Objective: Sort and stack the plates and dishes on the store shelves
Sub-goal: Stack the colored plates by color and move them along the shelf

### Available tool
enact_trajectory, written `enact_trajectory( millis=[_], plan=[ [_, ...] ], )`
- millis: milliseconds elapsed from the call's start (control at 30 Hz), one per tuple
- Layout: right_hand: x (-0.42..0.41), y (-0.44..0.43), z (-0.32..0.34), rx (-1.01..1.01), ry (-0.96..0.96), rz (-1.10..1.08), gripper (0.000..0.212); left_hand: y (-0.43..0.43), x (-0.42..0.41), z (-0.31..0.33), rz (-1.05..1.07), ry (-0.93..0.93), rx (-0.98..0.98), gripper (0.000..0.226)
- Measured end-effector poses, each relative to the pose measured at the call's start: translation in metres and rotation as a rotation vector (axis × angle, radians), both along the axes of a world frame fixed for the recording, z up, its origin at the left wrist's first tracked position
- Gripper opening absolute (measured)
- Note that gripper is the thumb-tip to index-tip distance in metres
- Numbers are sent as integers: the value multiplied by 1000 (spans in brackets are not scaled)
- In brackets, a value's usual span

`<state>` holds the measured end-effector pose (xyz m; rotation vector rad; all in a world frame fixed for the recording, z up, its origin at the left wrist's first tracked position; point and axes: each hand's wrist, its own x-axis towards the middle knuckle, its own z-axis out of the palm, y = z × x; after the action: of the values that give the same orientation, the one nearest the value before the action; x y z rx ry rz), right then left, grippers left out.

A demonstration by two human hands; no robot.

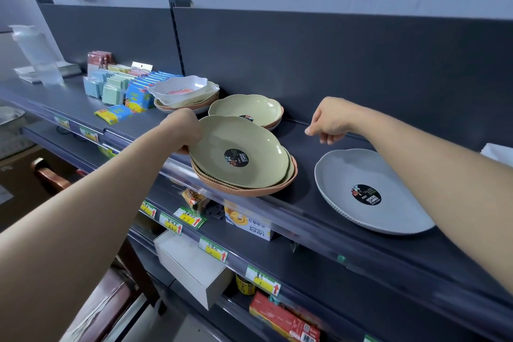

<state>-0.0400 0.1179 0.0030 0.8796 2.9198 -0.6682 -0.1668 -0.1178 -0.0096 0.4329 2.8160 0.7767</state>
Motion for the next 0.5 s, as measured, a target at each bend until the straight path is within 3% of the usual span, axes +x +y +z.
enact_trajectory(
  millis=[133,500],
  plan=[
    [0,3,1,-2,7,-9,30,0,-1,1,19,-42,85,14],
    [13,21,-4,18,-19,-77,28,9,0,-1,41,-87,94,16]
  ],
)
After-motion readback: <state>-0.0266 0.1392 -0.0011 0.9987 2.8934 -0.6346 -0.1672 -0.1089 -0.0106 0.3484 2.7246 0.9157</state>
